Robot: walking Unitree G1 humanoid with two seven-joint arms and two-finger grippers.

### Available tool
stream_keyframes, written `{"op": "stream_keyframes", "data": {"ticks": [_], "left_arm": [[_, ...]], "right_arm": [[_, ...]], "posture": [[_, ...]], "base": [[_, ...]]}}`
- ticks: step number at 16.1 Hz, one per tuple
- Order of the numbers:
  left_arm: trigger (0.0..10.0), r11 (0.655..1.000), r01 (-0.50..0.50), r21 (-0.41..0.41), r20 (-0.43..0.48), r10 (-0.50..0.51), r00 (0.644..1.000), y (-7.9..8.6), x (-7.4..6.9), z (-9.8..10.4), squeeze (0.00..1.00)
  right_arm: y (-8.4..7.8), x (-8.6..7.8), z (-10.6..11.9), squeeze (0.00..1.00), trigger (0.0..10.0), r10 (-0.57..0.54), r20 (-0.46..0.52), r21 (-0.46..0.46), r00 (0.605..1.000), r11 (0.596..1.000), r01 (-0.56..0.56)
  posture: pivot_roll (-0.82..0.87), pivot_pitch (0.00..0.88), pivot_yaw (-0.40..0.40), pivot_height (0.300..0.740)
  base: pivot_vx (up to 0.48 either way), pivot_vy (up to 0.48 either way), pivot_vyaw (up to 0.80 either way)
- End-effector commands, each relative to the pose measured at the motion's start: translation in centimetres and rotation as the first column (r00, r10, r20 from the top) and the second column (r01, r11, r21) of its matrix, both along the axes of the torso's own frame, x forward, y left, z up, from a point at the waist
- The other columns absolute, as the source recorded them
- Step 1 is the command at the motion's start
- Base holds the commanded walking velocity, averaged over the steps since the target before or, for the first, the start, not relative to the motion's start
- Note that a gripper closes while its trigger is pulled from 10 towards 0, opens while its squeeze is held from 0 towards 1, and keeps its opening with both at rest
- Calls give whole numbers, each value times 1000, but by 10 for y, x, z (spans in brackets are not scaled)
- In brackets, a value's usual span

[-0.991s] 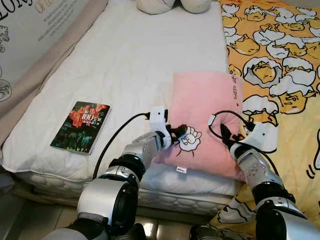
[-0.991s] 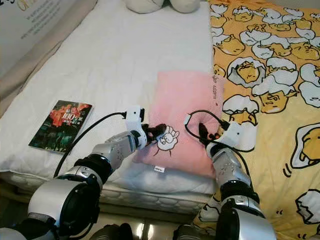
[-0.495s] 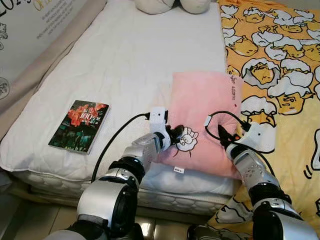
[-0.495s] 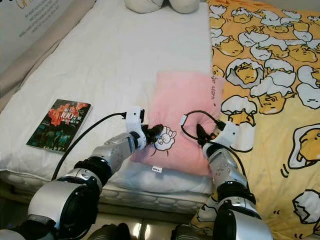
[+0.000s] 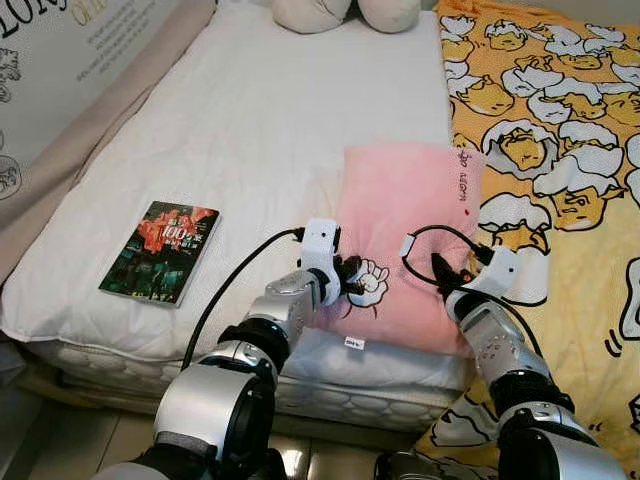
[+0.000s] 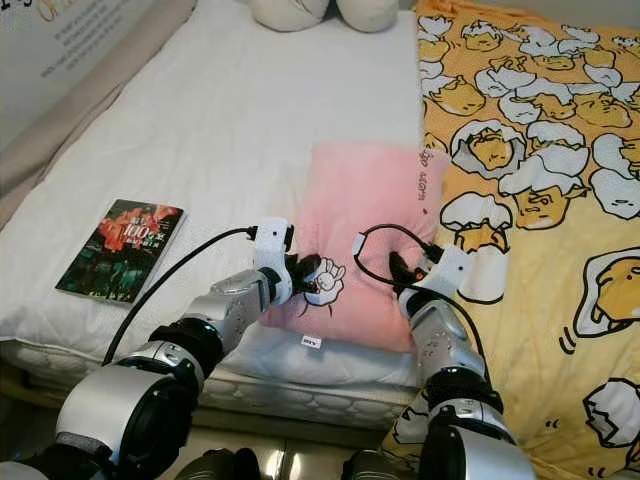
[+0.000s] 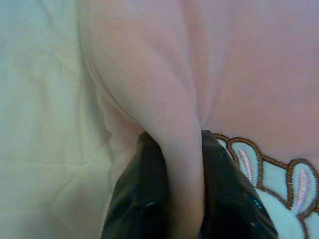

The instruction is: Clean up the room

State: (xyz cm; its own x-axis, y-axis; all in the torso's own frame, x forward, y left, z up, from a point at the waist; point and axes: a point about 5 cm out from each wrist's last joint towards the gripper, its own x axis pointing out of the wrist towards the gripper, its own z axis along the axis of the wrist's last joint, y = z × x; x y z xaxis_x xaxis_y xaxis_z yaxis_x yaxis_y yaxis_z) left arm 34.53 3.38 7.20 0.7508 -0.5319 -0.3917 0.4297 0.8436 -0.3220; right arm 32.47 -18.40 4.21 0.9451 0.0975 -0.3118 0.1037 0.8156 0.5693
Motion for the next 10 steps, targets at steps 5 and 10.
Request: {"op": "stream_keyframes", "data": {"ticks": [5, 10], "left_arm": [[0, 999, 24, 31, 56, -26, 998, -10, 1, 7, 0], [0, 988, -7, 157, 406, -58, 912, 10, 38, 76, 0]], "right_arm": [[22, -4, -14, 0, 0, 62, -73, 1, 995, 998, -62], [38, 34, 48, 0, 0, 73, 173, -39, 982, 997, -68]], "posture": [[-94, 22, 41, 740], [-102, 0, 75, 740]], "base": [[0, 0, 0], [0, 0, 0]]}}
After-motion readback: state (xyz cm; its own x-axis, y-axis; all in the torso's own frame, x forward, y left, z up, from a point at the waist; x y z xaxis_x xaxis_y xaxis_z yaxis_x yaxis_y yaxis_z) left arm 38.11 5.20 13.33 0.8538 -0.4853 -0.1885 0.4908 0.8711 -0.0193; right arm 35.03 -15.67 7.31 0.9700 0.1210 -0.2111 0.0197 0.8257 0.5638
